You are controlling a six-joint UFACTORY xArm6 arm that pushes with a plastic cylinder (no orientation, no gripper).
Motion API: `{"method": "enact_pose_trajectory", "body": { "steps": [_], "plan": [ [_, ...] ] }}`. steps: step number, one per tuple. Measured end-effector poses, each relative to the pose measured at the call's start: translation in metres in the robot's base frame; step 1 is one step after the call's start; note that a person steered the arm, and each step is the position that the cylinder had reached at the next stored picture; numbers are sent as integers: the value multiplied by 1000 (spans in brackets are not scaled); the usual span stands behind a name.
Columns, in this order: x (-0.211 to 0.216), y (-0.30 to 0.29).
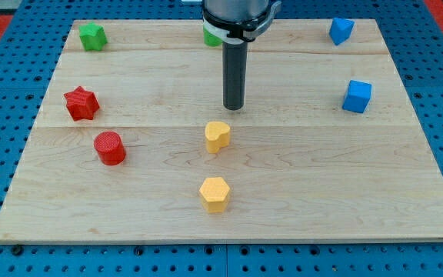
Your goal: Move the yellow heart diagonally top right to the yellow hexagon
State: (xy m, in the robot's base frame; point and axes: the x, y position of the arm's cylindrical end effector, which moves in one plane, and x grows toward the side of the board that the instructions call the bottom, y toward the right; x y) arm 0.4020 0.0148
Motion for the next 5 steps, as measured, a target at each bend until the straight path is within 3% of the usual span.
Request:
{"method": "enact_pose_trajectory", "body": {
  "steps": [2, 3, 5],
  "plan": [
    [0, -81],
    [2, -81],
    [78, -33]
  ]
}}
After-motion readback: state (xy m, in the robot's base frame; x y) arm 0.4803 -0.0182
